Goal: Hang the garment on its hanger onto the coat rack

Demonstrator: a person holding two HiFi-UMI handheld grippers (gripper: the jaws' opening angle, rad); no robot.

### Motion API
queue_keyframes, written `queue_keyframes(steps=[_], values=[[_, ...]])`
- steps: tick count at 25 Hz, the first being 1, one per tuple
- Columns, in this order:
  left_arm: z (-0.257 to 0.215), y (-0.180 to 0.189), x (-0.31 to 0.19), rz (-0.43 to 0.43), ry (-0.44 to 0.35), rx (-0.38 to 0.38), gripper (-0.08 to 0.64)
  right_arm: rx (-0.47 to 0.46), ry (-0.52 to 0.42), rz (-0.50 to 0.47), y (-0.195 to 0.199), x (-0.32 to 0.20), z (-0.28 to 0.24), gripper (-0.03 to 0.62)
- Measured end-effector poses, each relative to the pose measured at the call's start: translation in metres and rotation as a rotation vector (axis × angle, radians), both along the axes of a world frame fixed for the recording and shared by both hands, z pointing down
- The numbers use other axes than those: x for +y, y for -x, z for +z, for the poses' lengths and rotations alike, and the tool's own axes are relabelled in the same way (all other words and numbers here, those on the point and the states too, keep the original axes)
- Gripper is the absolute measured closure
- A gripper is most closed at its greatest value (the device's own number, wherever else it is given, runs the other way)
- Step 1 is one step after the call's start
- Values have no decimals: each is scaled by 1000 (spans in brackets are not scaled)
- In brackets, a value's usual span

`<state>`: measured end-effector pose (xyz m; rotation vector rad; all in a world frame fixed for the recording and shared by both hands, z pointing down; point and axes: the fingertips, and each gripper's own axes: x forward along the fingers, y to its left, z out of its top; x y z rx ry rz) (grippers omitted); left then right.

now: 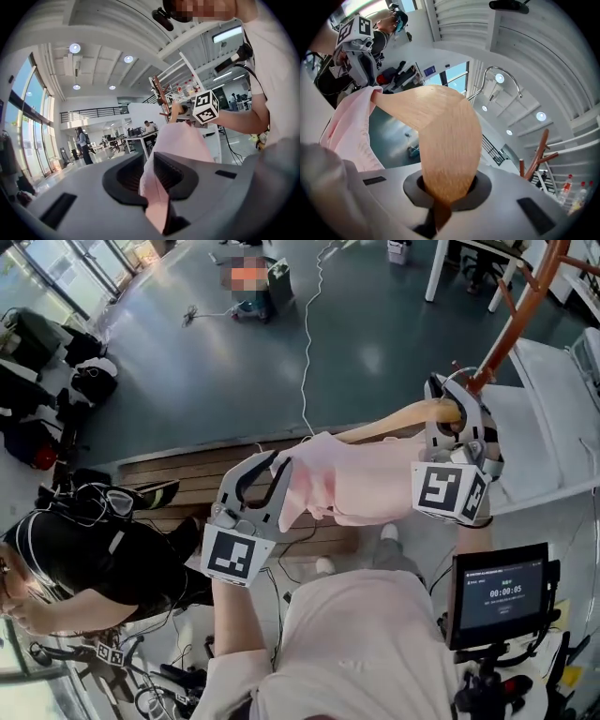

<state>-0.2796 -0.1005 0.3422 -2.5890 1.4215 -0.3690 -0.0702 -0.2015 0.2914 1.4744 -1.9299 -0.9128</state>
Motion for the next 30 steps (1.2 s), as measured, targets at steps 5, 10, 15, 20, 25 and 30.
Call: queue_keyframes(steps=[5, 10, 15, 20, 25, 30], values=[[-15, 7, 21, -48, -10, -68, 404, 0, -4, -178, 45, -3, -10, 566], [-8, -19, -35, -122, 18, -235, 364, -8, -16, -337, 59, -62, -7, 566], [19, -50, -93, -10, 161, -366, 364, -31, -42, -432, 72, -117, -3, 566], [9, -39, -107, -29, 203, -498, 364, -54, -79, -485, 96, -118, -35, 566], [-10, -43, -117, -20, 296, -477, 431, -64, -81, -567, 105, -142, -51, 566], [-23, -55, -129, -9, 408, -417, 479, -83, -74, -598, 101, -163, -64, 566]])
